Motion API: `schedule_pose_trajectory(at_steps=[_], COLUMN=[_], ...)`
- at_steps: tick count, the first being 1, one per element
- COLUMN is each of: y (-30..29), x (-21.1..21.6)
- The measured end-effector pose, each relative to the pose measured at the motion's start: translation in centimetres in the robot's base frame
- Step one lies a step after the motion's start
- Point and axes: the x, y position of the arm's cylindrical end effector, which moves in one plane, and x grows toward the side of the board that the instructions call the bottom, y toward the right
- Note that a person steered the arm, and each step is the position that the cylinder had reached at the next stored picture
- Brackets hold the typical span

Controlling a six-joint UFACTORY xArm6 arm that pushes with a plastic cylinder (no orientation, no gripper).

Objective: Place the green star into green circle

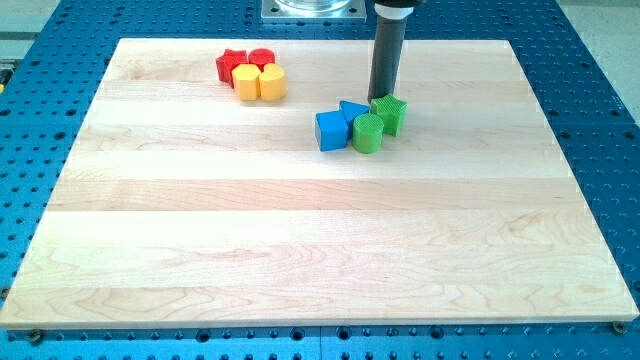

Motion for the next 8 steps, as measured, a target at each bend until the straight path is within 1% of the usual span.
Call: schedule_pose_trajectory(at_steps=[1, 2, 3, 5, 7, 8], y=[0.6, 2.7, 3.2, 2.9, 0.9, 0.9], x=[0.0, 0.3, 1.8, 2.0, 2.0, 2.0])
